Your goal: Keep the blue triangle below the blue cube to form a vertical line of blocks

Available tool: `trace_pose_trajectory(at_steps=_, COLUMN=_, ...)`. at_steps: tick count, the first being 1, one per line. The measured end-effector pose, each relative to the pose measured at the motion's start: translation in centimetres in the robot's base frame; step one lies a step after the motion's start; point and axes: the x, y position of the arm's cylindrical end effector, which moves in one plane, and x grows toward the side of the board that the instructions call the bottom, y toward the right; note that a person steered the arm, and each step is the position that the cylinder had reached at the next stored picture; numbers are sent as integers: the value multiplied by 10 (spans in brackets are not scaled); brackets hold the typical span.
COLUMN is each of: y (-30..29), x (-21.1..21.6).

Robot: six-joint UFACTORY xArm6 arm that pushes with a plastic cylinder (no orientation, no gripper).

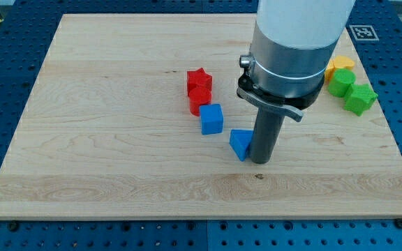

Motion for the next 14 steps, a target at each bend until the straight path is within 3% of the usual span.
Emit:
trace_pose_trajectory(at_steps=12, y=-30, x=-14)
trace_pose_trajectory(at_steps=14, y=-18, x=-39)
